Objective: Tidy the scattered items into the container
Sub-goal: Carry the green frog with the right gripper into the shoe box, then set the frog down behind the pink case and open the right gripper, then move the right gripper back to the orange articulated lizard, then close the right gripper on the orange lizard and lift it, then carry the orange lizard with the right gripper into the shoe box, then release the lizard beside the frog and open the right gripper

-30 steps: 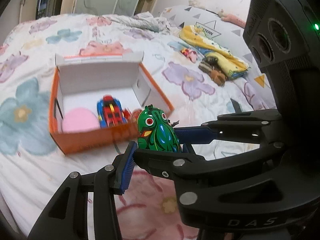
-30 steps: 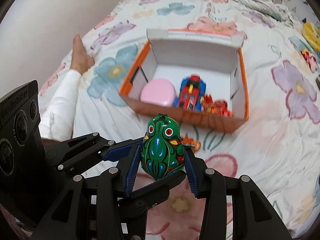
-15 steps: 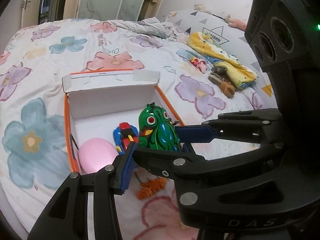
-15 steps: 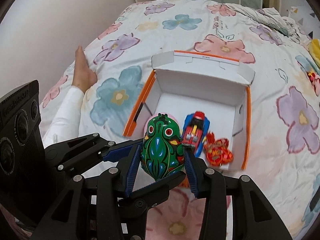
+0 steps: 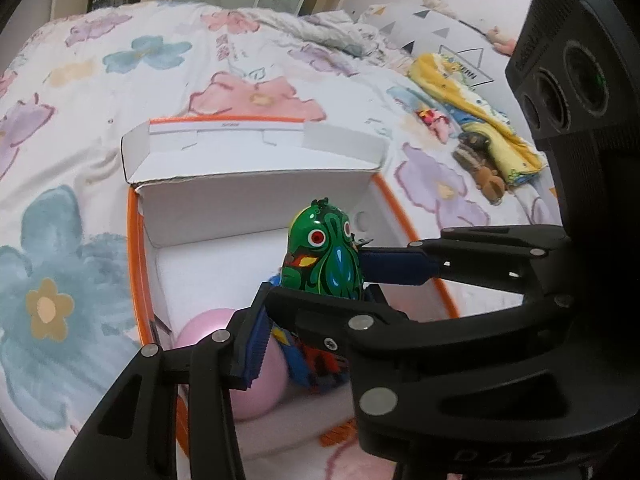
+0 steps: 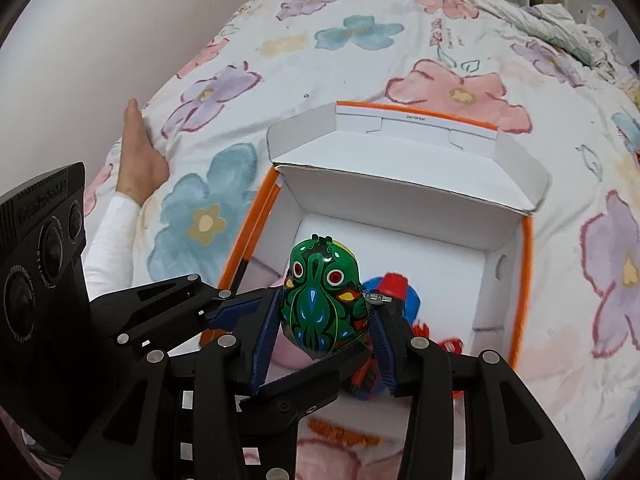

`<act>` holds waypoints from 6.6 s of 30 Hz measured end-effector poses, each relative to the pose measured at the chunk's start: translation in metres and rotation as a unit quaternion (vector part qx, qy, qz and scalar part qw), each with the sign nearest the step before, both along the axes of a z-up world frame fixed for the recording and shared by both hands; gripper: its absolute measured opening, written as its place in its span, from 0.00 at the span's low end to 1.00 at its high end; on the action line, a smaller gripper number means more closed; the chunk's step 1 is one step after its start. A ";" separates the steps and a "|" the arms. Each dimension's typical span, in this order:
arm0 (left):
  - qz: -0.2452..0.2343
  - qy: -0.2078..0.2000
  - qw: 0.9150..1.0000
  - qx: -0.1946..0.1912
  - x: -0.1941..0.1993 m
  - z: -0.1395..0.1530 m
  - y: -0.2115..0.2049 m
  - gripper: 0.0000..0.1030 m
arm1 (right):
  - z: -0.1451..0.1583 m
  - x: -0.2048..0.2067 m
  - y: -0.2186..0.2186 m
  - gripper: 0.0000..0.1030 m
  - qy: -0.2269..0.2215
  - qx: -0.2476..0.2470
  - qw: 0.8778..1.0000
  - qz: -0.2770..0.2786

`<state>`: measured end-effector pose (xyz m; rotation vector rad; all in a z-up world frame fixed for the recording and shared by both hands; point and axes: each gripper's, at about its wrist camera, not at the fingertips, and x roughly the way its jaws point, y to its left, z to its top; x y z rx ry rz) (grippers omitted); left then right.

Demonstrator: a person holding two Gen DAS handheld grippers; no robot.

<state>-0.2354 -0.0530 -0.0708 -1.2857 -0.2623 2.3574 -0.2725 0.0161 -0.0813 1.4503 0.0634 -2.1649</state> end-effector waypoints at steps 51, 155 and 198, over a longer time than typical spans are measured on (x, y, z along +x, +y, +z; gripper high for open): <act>-0.002 0.057 0.994 -0.090 0.012 0.030 0.019 0.99 | 0.010 0.012 0.028 0.70 0.013 -0.077 0.996 -0.030; -0.080 0.121 0.989 0.032 0.056 0.039 0.040 0.61 | 0.035 0.070 0.065 0.48 0.050 -0.083 0.995 -0.008; 0.003 0.015 0.999 -0.039 -0.012 -0.001 0.026 0.99 | -0.012 -0.007 0.068 0.82 0.012 -0.095 0.992 -0.083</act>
